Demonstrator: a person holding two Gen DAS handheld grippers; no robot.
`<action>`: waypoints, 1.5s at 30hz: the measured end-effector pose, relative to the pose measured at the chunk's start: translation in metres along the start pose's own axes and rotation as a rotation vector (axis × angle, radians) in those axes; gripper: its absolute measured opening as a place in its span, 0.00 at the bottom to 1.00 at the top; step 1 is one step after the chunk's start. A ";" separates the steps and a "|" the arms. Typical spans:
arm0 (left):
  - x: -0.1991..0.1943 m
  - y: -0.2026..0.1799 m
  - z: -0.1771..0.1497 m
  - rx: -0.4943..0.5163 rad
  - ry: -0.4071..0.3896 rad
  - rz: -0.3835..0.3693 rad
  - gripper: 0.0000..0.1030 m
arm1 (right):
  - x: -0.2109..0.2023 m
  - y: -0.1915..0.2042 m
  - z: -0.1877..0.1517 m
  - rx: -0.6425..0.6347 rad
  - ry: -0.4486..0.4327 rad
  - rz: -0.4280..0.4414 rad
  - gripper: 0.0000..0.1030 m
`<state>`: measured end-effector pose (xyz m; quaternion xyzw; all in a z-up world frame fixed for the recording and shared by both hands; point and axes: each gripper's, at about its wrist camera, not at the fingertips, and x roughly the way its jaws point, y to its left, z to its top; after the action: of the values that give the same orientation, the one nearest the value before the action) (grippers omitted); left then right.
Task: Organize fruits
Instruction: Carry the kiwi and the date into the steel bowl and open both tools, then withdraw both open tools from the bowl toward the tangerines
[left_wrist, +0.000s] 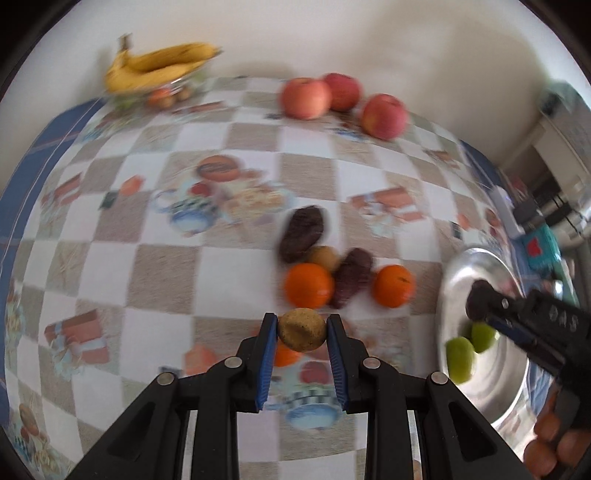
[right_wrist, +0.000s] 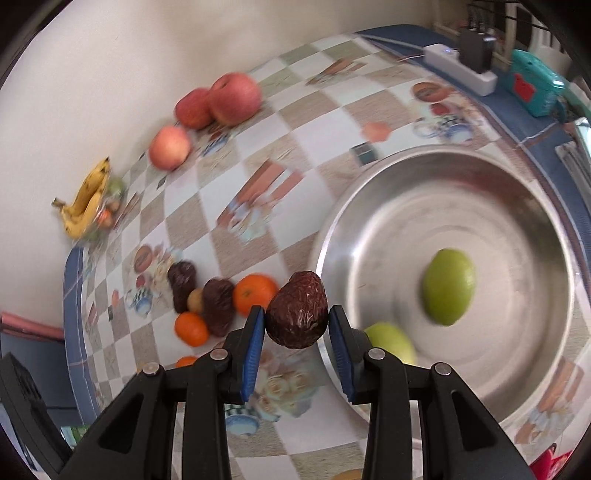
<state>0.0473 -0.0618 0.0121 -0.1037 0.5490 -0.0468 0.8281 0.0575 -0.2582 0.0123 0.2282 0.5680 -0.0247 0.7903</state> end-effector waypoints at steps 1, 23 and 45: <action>0.001 -0.008 0.000 0.025 -0.005 -0.011 0.28 | -0.003 -0.005 0.003 0.010 -0.010 -0.008 0.36; 0.045 -0.139 -0.002 0.334 -0.025 -0.122 0.54 | -0.029 -0.065 0.037 0.150 -0.094 -0.109 0.36; 0.036 -0.037 0.013 -0.071 0.102 -0.012 1.00 | -0.026 -0.069 0.029 0.163 -0.071 -0.143 0.71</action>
<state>0.0750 -0.1035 -0.0071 -0.1338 0.5910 -0.0376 0.7946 0.0531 -0.3370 0.0199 0.2495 0.5505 -0.1354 0.7851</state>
